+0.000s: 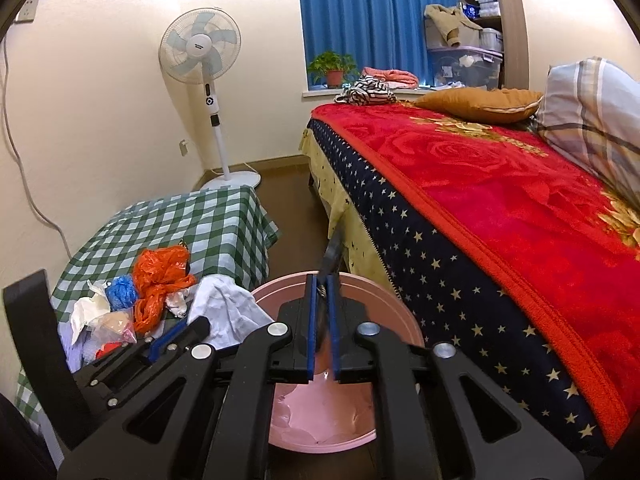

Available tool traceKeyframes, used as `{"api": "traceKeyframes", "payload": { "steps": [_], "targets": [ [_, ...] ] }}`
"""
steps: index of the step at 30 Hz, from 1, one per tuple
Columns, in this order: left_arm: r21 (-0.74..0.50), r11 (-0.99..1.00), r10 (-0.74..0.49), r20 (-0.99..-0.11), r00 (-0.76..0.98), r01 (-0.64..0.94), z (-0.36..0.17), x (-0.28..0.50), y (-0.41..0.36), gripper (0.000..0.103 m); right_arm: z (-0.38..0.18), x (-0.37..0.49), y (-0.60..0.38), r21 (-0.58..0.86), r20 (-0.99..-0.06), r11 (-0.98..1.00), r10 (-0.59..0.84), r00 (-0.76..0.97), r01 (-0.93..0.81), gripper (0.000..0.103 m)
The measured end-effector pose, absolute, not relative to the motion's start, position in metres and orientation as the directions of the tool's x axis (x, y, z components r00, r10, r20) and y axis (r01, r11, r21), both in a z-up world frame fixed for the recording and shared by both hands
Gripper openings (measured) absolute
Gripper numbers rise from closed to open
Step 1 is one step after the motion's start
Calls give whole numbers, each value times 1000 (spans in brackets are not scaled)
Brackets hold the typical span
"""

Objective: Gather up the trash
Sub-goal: 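Open both tools to drop the tissue and black packet into the bin, then move the right tool to the red bag while the left tool approaches the lavender foam net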

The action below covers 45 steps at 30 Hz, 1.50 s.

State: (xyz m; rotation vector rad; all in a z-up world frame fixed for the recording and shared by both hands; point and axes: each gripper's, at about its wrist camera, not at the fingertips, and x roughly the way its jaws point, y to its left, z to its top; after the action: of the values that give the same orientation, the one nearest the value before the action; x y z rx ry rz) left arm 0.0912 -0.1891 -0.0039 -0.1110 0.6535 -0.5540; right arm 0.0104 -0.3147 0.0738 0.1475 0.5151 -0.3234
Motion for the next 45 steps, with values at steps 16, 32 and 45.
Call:
{"api": "traceKeyframes", "payload": {
  "steps": [16,32,45],
  "targets": [
    [-254,876,-481,-521,705,411,7,76,-156,28,76,6,-308,86,-501,942,-241,831,325,31],
    [-234,921,-389,-491,780,312,22,58,-98,19,76,-1,-269,93,-476,973,-144,868,212,31],
    [-223,965,-233,-502,833,136,21,55,-23,19,61,12,-228,112,-492,988,-36,870,105,31]
  ]
}}
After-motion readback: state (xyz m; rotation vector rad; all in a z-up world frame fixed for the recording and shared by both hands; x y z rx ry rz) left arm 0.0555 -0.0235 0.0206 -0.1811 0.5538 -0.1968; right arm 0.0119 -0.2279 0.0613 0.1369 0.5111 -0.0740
